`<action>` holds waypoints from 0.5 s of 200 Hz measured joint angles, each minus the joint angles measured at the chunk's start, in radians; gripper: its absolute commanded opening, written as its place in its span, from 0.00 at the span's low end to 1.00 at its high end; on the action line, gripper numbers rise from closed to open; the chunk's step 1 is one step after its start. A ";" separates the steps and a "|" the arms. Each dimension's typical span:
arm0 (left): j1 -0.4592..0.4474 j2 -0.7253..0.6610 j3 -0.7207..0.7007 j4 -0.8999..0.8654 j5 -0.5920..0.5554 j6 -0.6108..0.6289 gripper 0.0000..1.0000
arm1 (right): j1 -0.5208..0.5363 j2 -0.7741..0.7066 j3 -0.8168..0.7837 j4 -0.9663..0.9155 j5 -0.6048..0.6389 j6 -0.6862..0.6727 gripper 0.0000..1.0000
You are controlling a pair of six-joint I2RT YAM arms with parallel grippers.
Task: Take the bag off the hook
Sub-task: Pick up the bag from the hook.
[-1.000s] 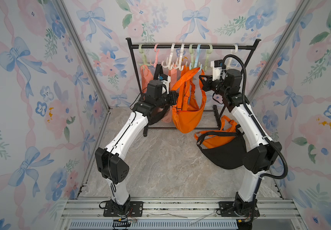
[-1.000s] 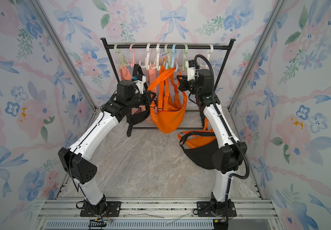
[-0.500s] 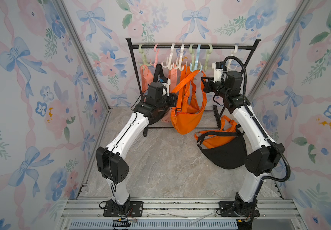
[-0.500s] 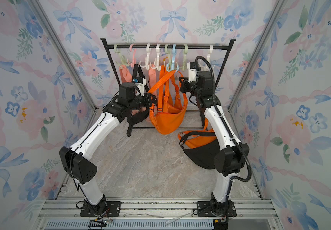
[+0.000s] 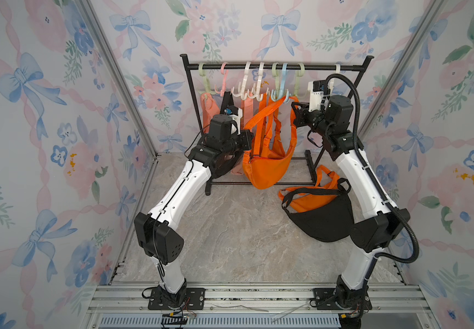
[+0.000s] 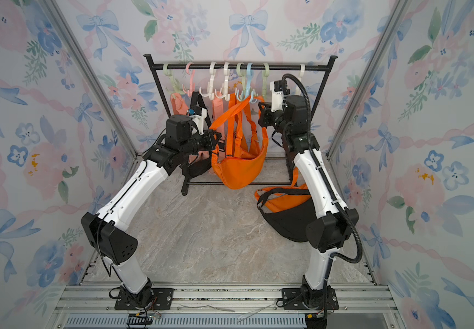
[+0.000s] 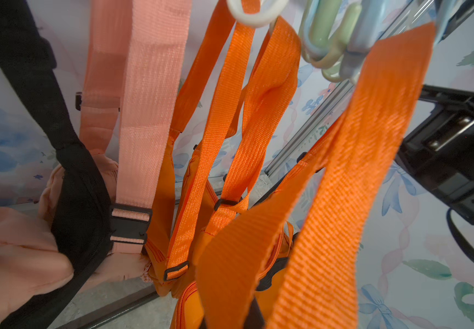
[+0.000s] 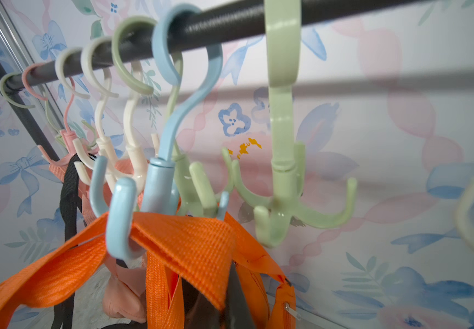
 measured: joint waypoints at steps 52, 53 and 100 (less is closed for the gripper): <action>-0.028 0.040 0.145 0.011 0.020 0.019 0.10 | 0.056 -0.011 0.117 -0.002 0.044 -0.076 0.00; -0.029 0.040 0.145 0.011 0.020 0.020 0.10 | 0.056 -0.012 0.115 -0.002 0.044 -0.076 0.00; -0.032 0.039 0.117 0.011 0.017 0.026 0.10 | 0.056 -0.138 -0.121 0.039 0.102 -0.113 0.00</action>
